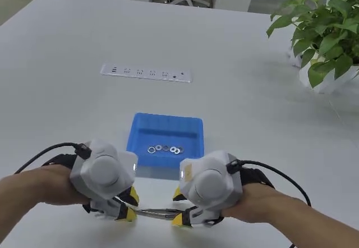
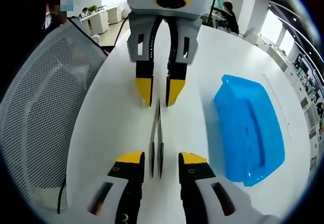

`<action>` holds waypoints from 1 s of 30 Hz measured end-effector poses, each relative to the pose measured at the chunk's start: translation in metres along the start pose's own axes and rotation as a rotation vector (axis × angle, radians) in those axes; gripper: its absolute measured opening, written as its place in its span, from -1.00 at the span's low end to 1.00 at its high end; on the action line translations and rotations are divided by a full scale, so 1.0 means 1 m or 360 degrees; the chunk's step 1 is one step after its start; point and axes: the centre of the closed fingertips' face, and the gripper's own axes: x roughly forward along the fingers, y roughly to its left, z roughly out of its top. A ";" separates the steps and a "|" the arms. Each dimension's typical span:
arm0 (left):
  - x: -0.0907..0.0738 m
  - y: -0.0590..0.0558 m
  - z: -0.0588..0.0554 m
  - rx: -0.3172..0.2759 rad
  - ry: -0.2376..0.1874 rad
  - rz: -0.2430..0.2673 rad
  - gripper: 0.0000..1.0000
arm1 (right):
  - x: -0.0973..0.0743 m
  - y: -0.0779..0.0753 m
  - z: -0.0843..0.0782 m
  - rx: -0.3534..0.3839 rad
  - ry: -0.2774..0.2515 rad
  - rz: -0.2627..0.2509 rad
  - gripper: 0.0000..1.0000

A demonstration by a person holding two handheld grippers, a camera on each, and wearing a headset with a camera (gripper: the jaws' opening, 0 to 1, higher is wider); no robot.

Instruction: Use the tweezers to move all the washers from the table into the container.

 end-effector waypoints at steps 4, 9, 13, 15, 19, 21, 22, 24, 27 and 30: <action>-0.010 -0.003 0.002 -0.0046 -0.0053 -0.0002 -0.52 | -0.010 -0.005 0.004 0.0021 -0.0047 -0.0034 -0.34; -0.028 -0.004 0.004 -0.0092 -0.0119 0.0047 -0.37 | -0.028 -0.016 0.004 0.0091 -0.0109 -0.0127 -0.20; -0.042 0.001 0.009 -0.0139 -0.0197 0.0119 -0.17 | -0.046 -0.027 0.001 0.0177 -0.0174 -0.0227 -0.03; -0.049 0.006 0.011 -0.0166 -0.0235 0.0167 -0.08 | -0.053 -0.031 -0.004 0.0235 -0.0190 -0.0267 0.08; -0.059 0.011 0.014 -0.0230 -0.0305 0.0214 0.15 | -0.069 -0.036 -0.009 0.0356 -0.0288 -0.0331 0.29; -0.064 0.015 0.018 -0.0265 -0.0373 0.0253 0.28 | -0.075 -0.038 -0.014 0.0380 -0.0311 -0.0361 0.38; -0.066 0.015 0.018 -0.0276 -0.0383 0.0262 0.32 | -0.077 -0.039 -0.016 0.0393 -0.0324 -0.0377 0.41; -0.071 0.016 0.019 -0.0300 -0.0410 0.0285 0.37 | -0.083 -0.040 -0.018 0.0429 -0.0353 -0.0409 0.50; -0.077 0.019 0.023 -0.0336 -0.0467 0.0331 0.48 | -0.090 -0.042 -0.020 0.0454 -0.0390 -0.0444 0.60; -0.085 0.021 0.024 -0.0373 -0.0514 0.0385 0.59 | -0.098 -0.043 -0.022 0.0491 -0.0434 -0.0473 0.72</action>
